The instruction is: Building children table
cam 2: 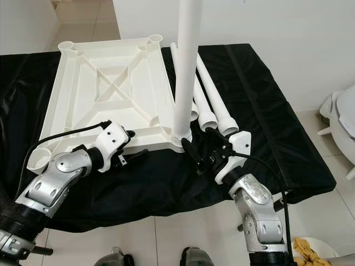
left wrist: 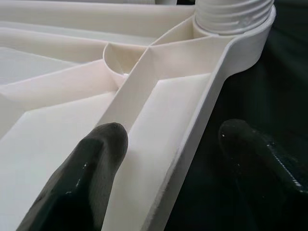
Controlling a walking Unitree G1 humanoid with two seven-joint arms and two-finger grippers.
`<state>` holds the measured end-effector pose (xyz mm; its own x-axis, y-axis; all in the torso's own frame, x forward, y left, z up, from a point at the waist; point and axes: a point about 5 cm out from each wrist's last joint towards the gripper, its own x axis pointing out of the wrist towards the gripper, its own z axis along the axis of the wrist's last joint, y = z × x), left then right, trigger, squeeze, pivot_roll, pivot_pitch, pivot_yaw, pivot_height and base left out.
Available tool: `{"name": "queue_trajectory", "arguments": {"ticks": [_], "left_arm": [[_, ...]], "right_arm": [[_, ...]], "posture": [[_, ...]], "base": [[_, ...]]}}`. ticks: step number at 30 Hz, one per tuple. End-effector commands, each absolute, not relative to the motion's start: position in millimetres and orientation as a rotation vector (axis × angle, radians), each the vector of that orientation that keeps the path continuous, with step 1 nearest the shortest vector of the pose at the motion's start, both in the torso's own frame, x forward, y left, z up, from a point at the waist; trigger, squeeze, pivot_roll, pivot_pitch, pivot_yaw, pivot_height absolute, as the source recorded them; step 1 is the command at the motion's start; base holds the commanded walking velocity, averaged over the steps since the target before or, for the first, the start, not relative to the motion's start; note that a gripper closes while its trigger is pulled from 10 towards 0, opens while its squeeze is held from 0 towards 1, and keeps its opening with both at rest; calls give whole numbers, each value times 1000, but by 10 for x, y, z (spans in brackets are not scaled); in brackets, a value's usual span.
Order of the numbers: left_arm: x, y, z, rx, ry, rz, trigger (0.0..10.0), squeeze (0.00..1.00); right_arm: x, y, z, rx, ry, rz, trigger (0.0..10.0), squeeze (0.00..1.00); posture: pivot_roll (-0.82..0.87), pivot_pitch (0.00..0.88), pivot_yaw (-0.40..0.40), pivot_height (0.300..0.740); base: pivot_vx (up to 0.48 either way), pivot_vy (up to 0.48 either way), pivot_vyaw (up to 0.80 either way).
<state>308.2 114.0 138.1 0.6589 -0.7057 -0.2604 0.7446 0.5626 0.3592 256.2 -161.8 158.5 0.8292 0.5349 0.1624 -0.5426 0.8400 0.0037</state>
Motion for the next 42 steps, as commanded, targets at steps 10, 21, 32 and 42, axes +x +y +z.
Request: {"name": "queue_trajectory", "arguments": {"ticks": [10, 21, 32, 42], "left_arm": [[3061, 1135, 1144, 497, 204, -876, 10000, 0], [2927, 1189, 1193, 398, 183, -978, 0, 0], [2692, 1184, 1152, 370, 235, -1070, 118, 0], [2558, 1132, 1167, 305, 234, -1039, 1961, 0]], "right_arm": [[2541, -1644, 1629, 53, -157, 574, 10000, 0], [2553, -1648, 1623, 53, -153, 571, 10000, 0], [2577, -1680, 1624, 44, -152, 569, 10000, 0], [2604, -1719, 1648, 35, -165, 546, 10000, 0]], "posture": [[-104, 112, 36, 740], [-93, 104, 42, 740], [-75, 105, 49, 740], [-75, 107, 61, 740]], "base": [[0, 0, 0], [0, 0, 0], [0, 0, 0], [0, 0, 0]]}}
